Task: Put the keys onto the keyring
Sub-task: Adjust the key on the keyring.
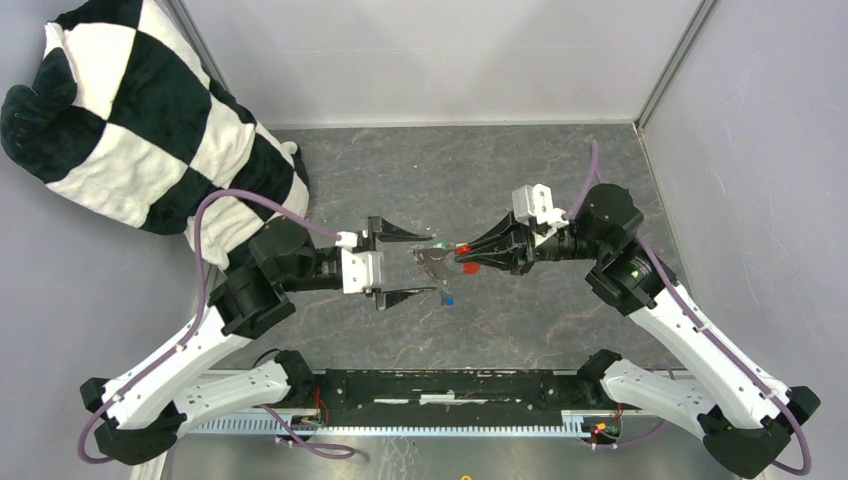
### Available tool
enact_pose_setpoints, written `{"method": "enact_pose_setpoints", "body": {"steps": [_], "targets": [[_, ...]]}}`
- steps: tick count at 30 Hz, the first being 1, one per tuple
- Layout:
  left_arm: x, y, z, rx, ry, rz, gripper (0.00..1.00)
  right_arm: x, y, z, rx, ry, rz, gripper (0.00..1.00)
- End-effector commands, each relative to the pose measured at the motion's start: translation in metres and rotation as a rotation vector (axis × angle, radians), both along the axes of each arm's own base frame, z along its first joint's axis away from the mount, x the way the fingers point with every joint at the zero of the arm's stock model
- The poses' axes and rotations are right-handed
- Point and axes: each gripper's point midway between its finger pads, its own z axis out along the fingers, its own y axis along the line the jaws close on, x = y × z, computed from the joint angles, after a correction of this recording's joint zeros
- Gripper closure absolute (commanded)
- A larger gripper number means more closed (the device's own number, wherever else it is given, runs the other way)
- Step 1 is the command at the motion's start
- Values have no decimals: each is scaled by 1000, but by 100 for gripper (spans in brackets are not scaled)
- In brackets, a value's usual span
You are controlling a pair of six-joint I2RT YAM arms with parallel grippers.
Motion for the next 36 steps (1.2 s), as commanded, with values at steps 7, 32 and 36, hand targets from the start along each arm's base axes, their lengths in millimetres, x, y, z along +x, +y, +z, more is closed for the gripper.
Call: {"method": "enact_pose_setpoints", "body": {"steps": [7,32,36], "targets": [[17,22,39,-40,-499,104,8,12,-5,13,-28,75,-105,100],[25,-5,7,110,-256,31,22,17,-5,-4,-100,76,-123,100],[40,-4,5,127,-213,116,31,12,-6,-1,-88,54,-108,100]]}}
